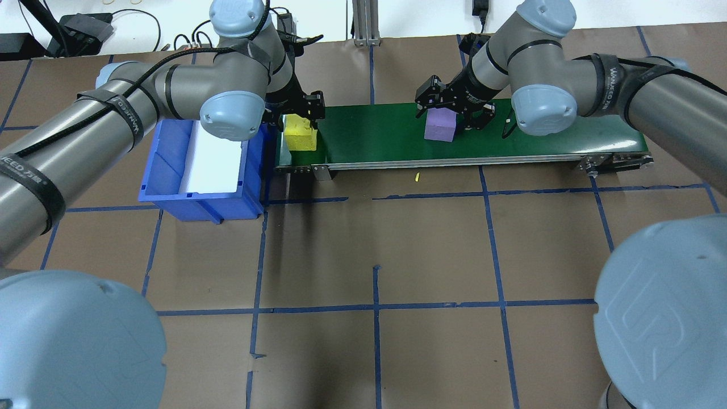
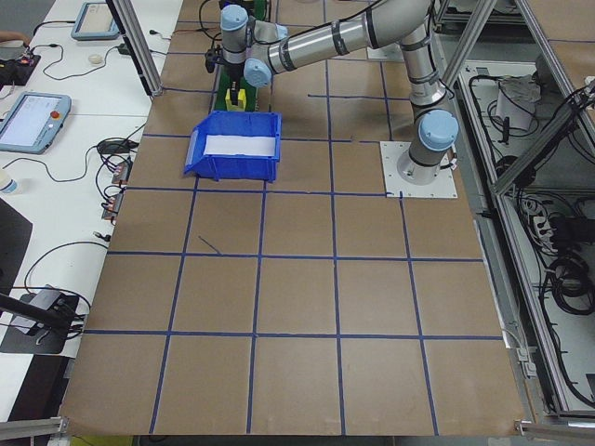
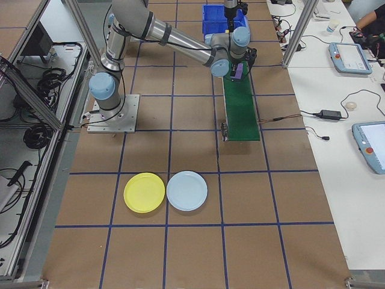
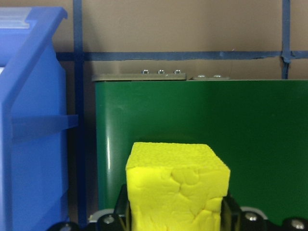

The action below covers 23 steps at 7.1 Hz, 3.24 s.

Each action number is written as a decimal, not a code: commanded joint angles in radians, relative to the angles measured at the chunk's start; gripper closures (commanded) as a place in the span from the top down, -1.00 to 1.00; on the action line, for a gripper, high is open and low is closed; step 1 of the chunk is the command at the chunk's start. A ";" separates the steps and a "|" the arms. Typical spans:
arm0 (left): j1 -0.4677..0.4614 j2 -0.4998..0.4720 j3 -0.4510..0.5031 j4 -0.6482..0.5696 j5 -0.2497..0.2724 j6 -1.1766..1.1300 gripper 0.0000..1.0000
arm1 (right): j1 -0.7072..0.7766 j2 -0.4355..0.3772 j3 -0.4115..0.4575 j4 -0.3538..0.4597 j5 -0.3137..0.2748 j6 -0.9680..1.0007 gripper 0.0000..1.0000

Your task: Move block left to right into plate

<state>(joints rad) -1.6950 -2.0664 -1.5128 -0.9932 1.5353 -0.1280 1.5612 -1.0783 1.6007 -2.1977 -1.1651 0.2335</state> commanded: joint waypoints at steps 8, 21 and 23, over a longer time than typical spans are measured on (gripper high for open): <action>0.059 0.536 -0.012 -0.617 0.089 0.011 1.00 | -0.351 -0.273 0.152 0.052 -0.499 -1.022 -0.35; 0.146 0.572 -0.012 -0.680 0.077 0.100 1.00 | -0.884 -0.305 0.251 0.192 -0.371 -1.368 1.00; 0.155 0.572 -0.010 -0.682 0.078 0.114 1.00 | -0.619 -0.357 0.230 0.259 -0.291 -1.048 1.00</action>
<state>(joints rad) -1.5445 -1.4940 -1.5239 -1.6739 1.6125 -0.0185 0.7732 -1.4034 1.8449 -1.9802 -1.5146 -1.0080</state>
